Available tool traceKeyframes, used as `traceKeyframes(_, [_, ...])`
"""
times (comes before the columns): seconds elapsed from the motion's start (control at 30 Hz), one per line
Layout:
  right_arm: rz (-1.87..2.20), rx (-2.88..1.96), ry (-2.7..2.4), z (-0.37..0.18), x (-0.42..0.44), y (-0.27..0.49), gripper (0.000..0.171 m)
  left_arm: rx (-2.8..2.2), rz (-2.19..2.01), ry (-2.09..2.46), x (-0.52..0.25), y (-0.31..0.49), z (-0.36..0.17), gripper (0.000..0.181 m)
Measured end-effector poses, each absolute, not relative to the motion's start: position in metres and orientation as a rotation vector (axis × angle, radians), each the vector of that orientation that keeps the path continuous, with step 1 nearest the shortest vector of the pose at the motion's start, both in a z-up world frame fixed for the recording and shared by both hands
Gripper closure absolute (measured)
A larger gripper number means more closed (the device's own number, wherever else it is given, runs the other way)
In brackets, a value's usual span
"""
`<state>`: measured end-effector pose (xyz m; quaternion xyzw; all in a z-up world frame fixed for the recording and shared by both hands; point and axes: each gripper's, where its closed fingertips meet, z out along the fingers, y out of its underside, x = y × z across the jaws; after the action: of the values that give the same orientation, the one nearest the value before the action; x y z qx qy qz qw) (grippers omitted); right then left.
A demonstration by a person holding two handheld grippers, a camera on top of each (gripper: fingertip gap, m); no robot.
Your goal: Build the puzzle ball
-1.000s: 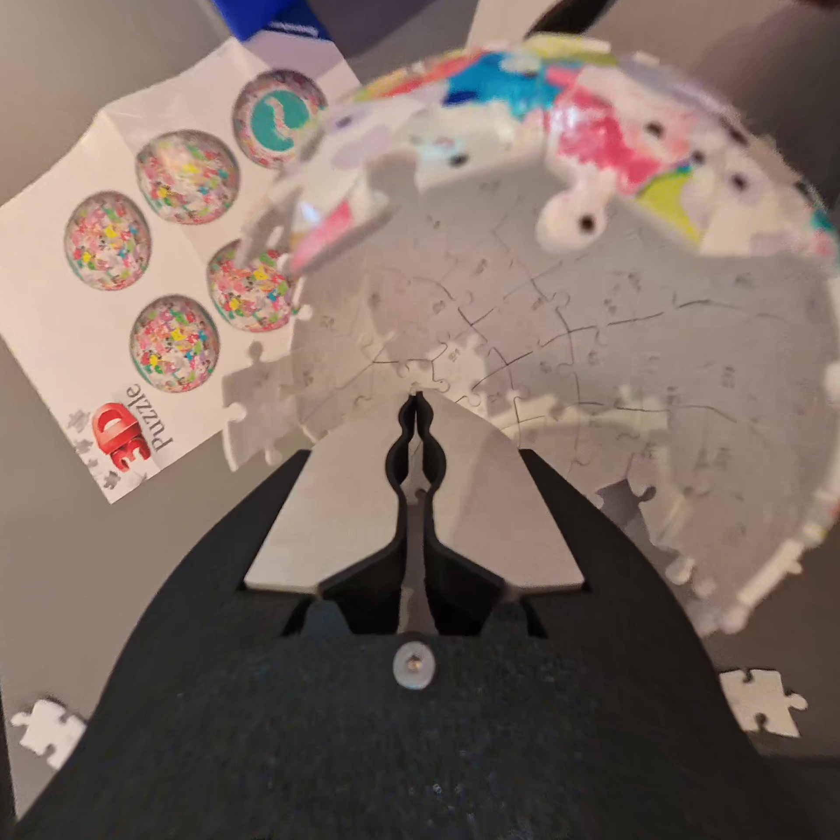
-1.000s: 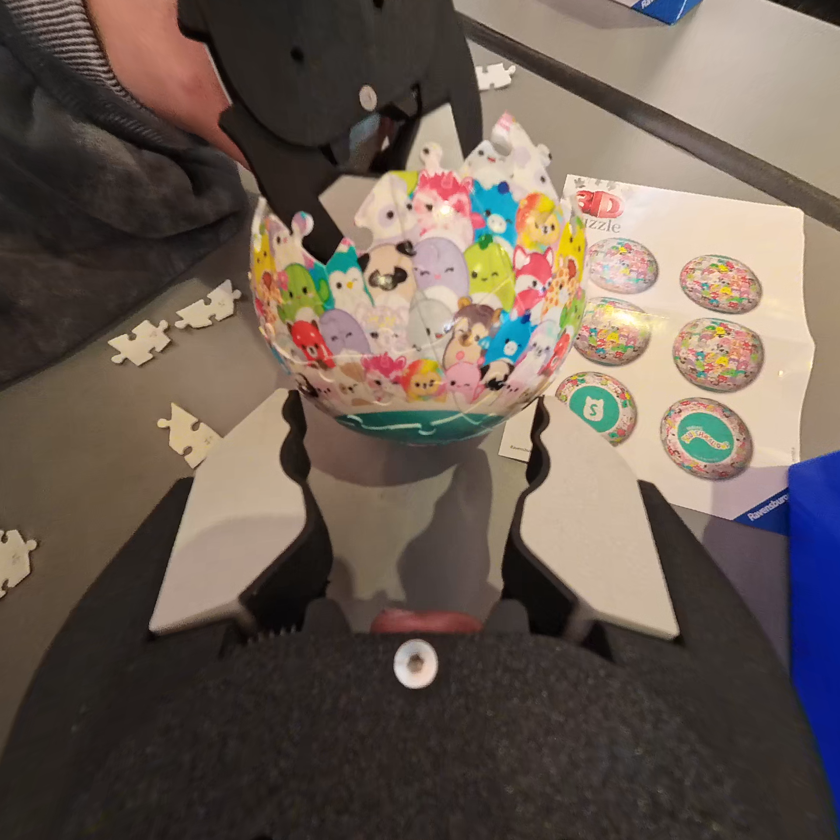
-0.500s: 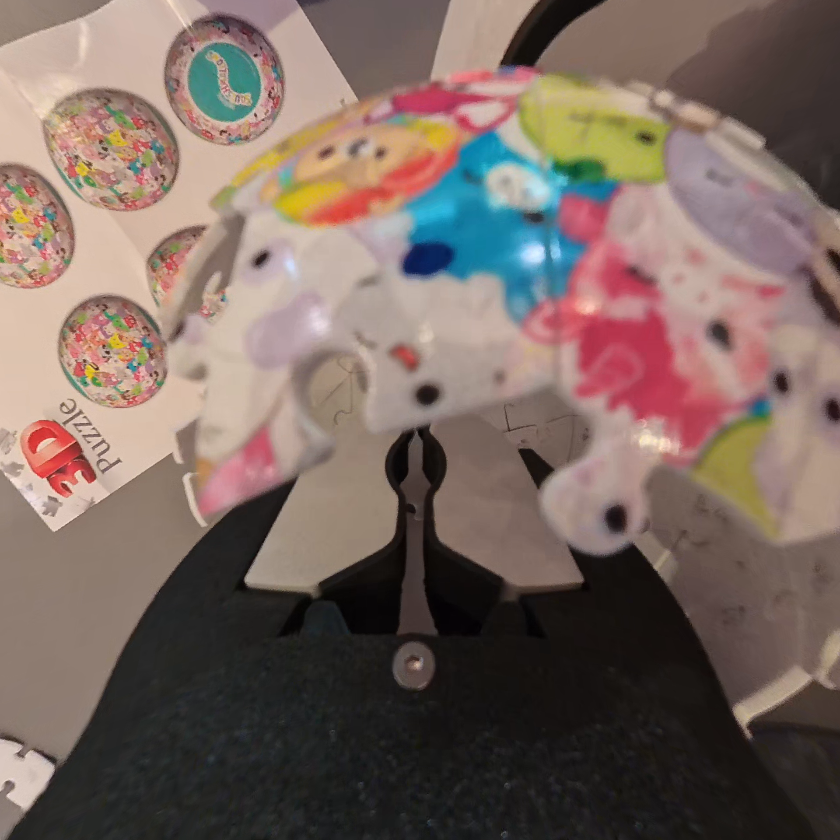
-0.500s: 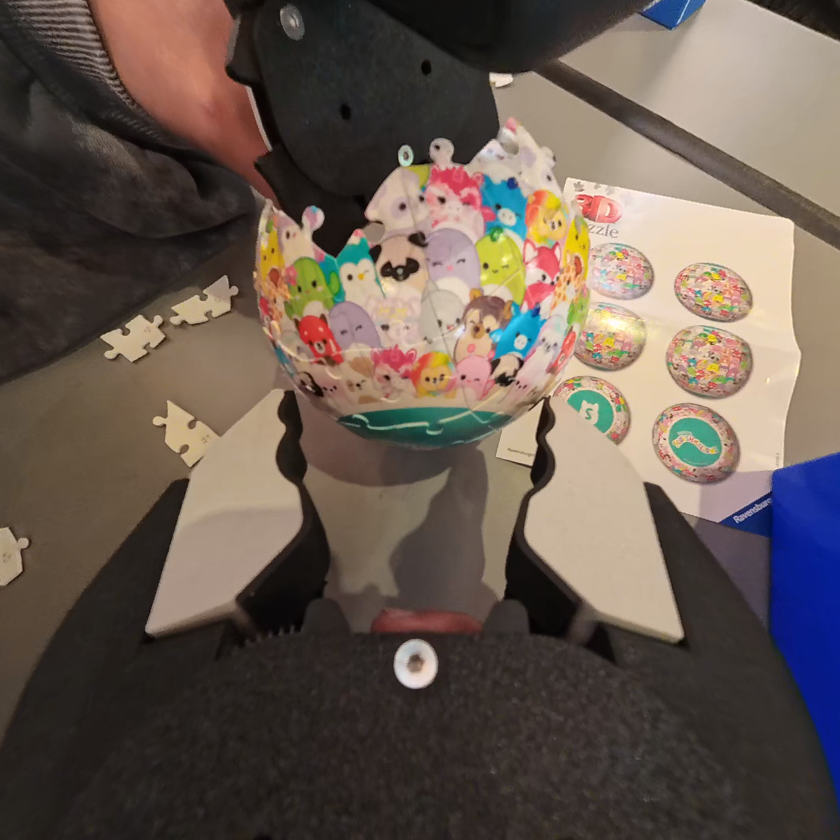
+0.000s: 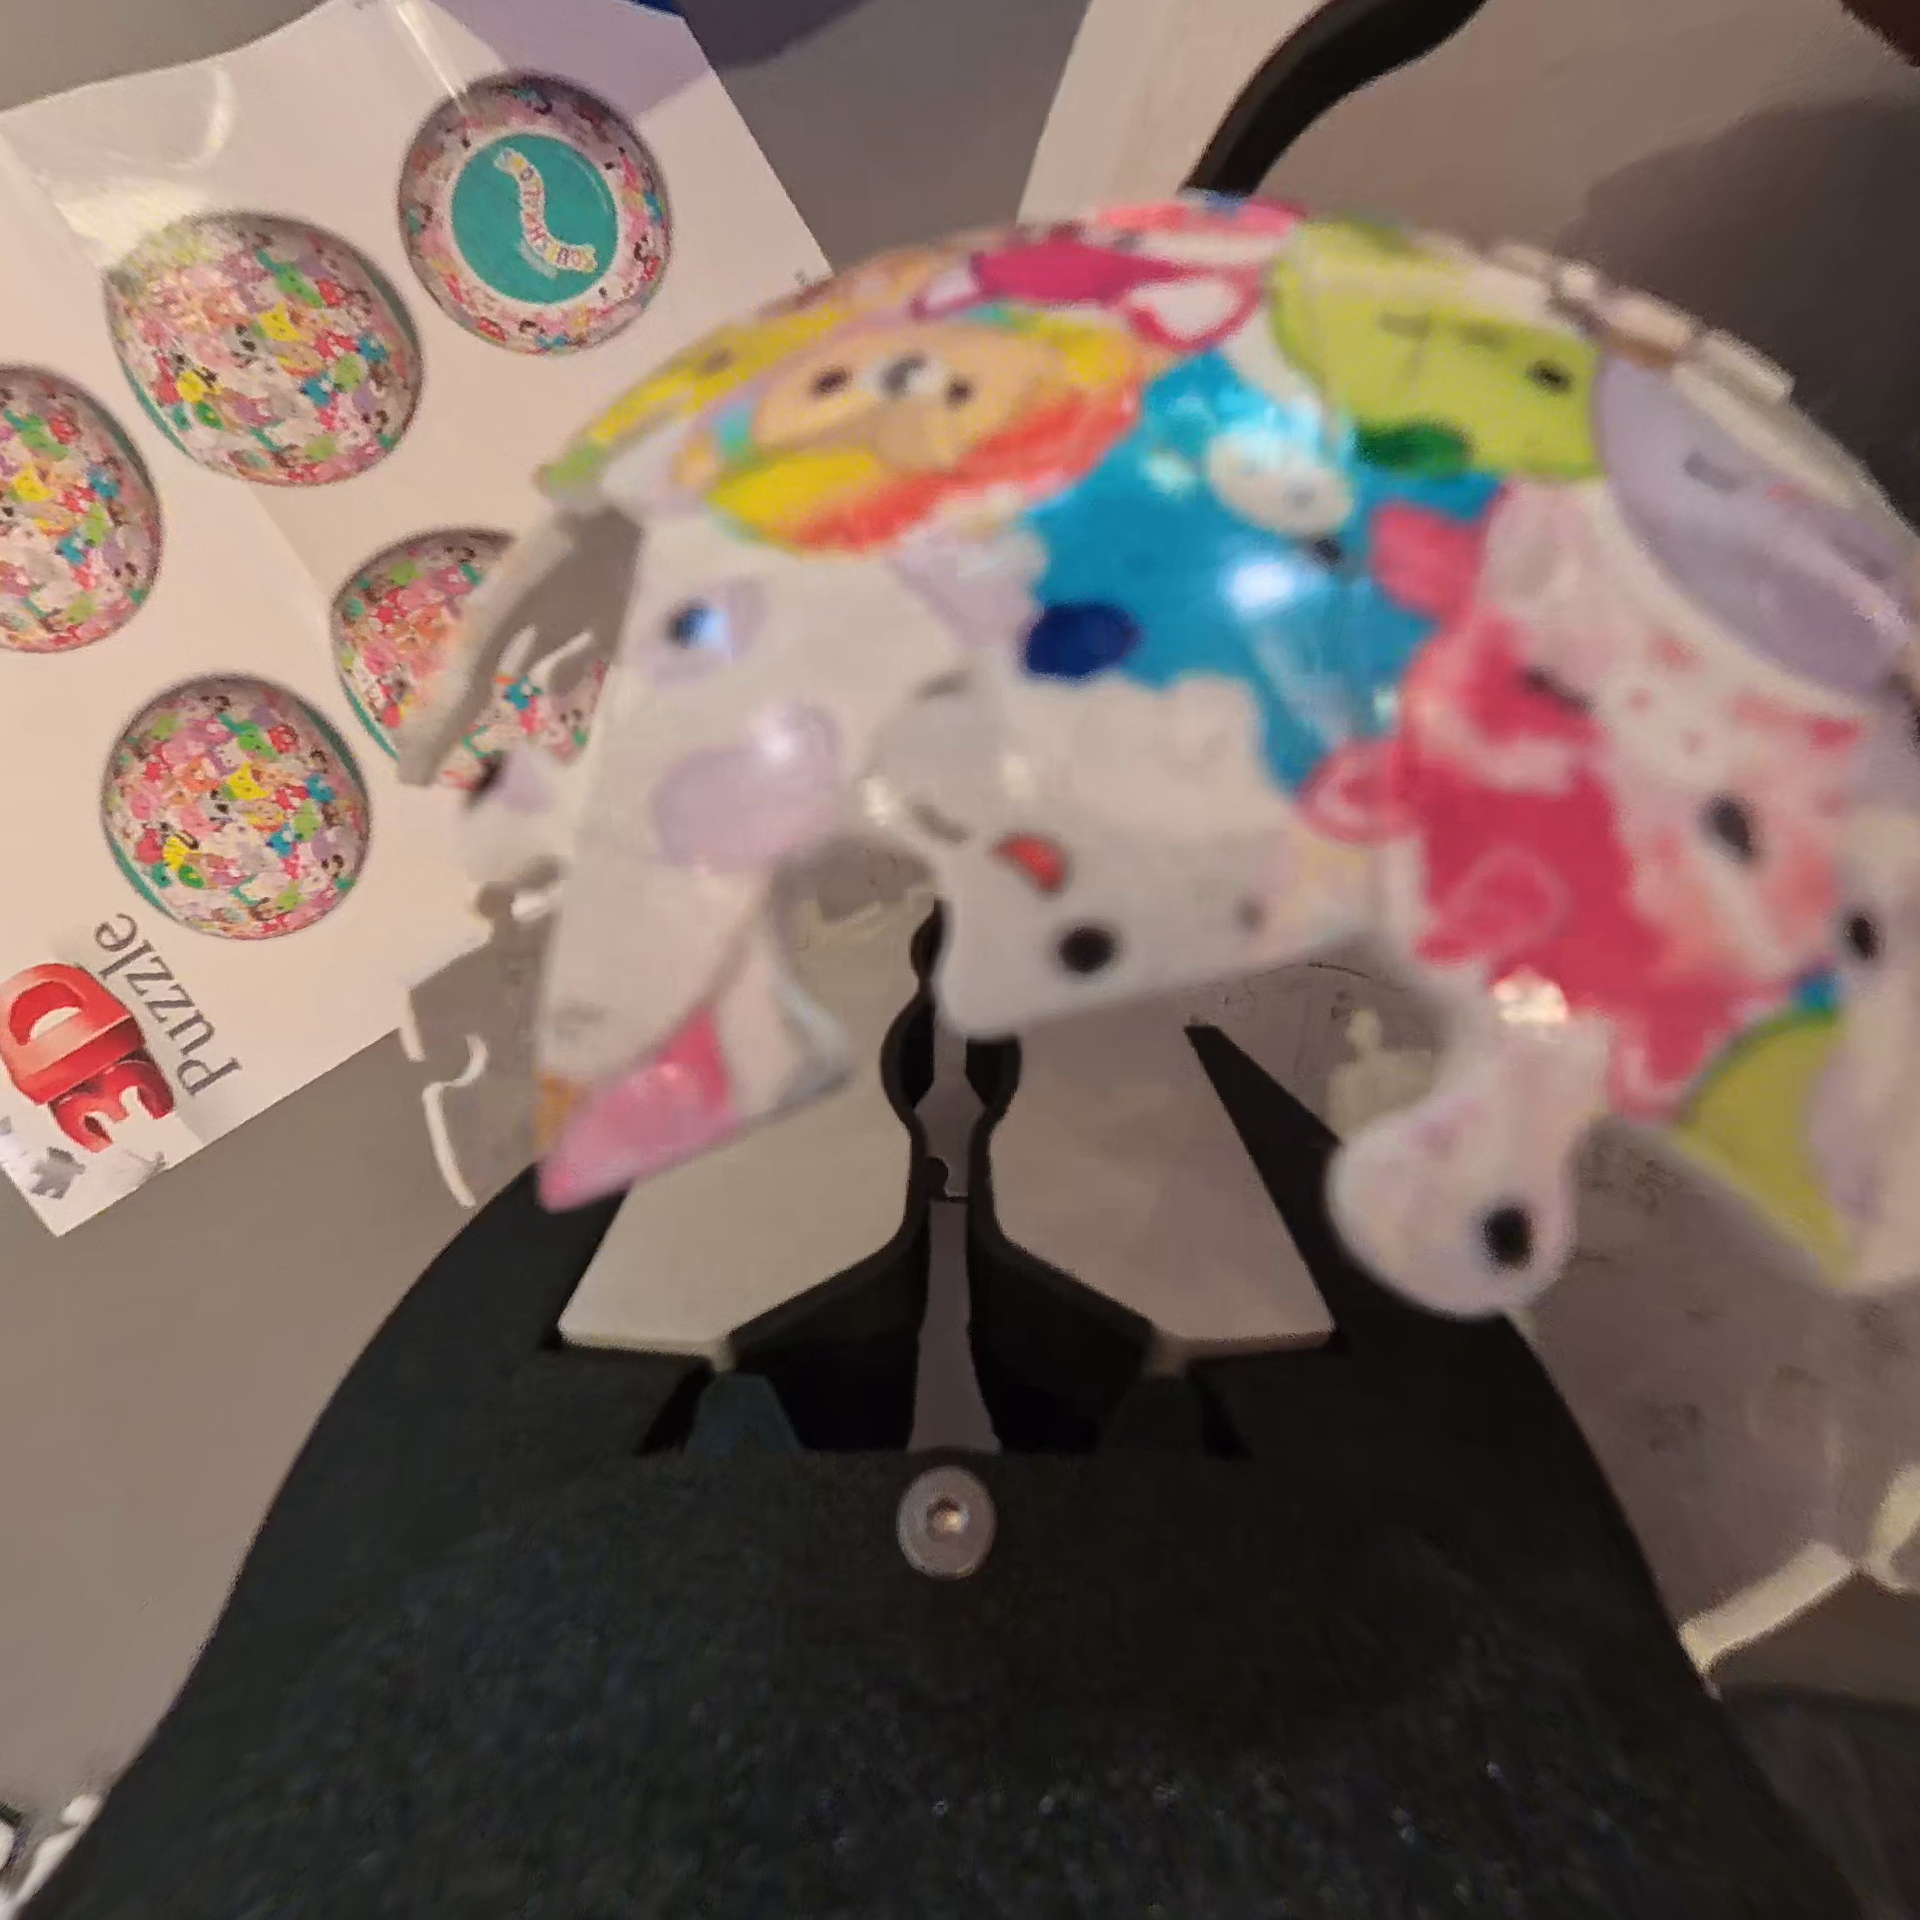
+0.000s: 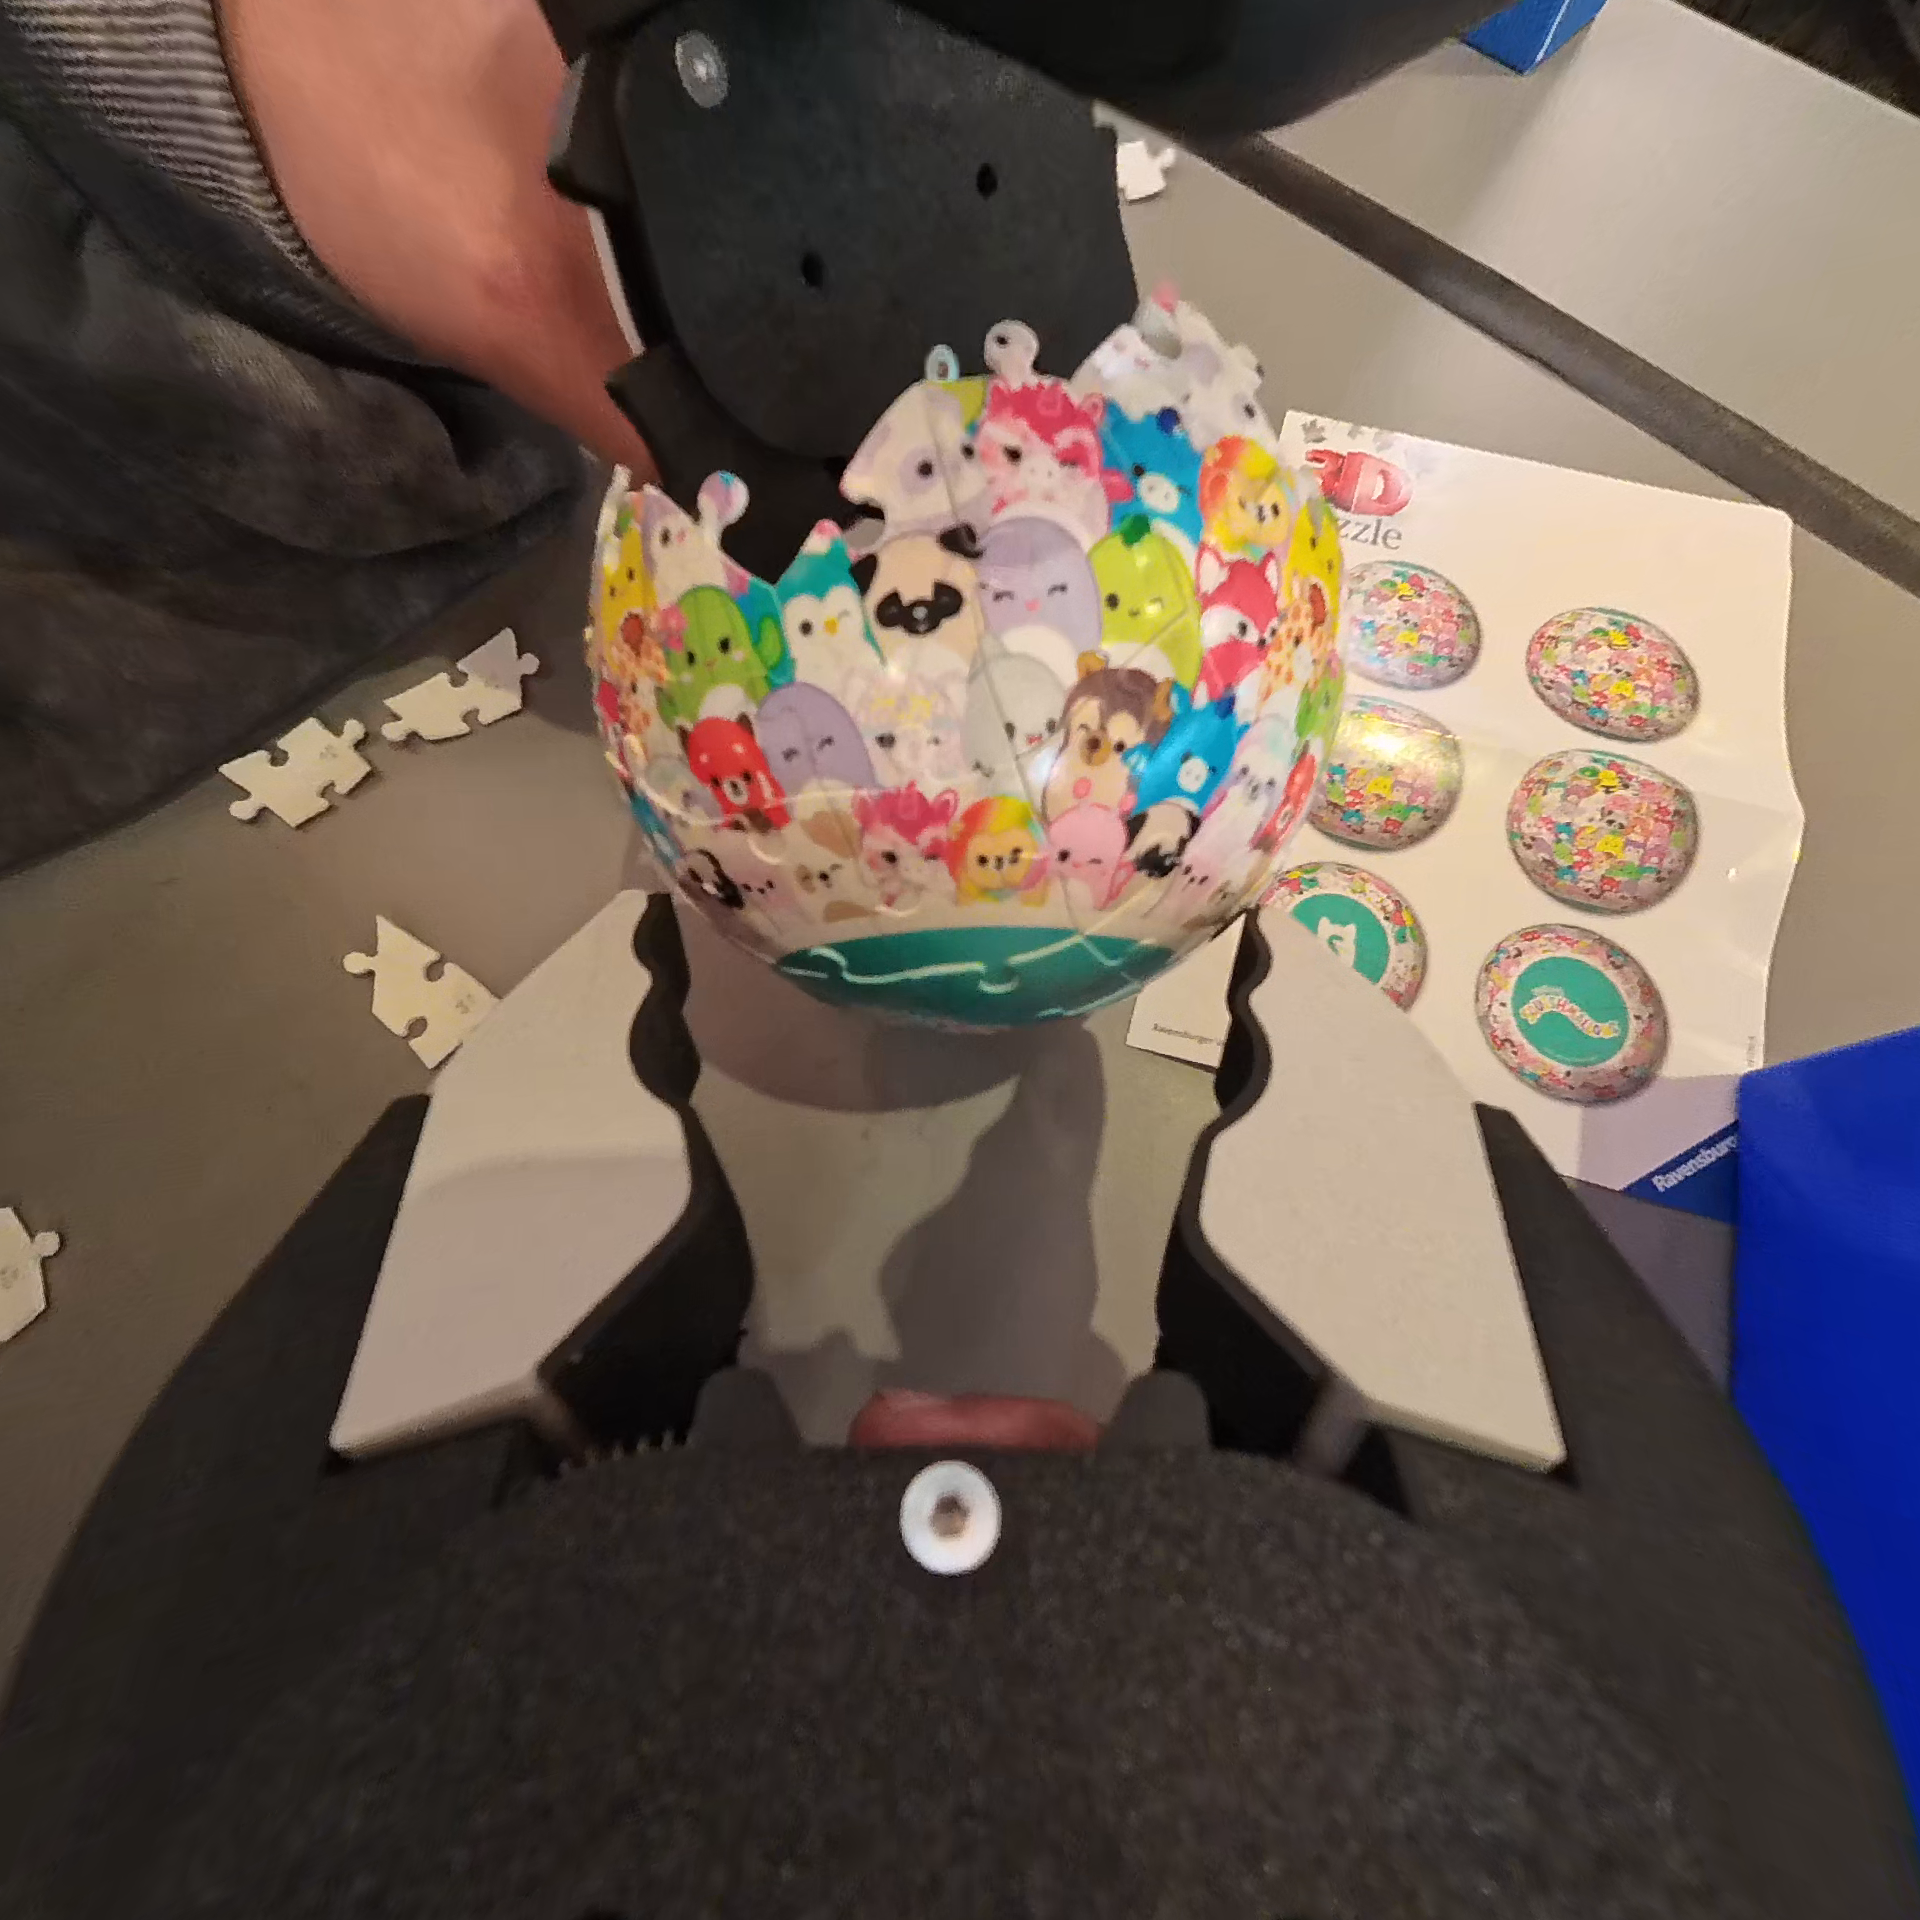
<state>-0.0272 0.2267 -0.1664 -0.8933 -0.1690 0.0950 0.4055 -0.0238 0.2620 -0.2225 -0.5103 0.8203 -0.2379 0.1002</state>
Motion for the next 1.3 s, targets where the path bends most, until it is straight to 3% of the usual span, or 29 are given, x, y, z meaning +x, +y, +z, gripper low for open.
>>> traceKeyframes(0.2, [0.222,-2.263,-0.436,-0.167,-0.026,0.226,0.073,-1.478,-0.771,2.421,-0.029,0.260,-0.213,0.181])
traceKeyframes(0.53, [0.154,-2.284,-0.481,-0.171,-0.017,0.206,0.076,-1.657,-1.207,1.813,-0.045,0.331,-0.131,0.177])
traceKeyframes(0.77, [0.192,-2.163,-0.485,-0.156,-0.027,0.196,0.102,-1.755,-1.093,1.898,-0.056,0.330,-0.171,0.174])
traceKeyframes(1.07, [0.168,-2.133,-0.494,-0.166,-0.039,0.202,0.092,-1.889,-1.178,1.981,-0.048,0.303,-0.192,0.151])
traceKeyframes(1.3, [0.210,-2.180,-0.477,-0.181,-0.042,0.201,0.092,-1.889,-1.152,1.918,-0.044,0.313,-0.178,0.161])
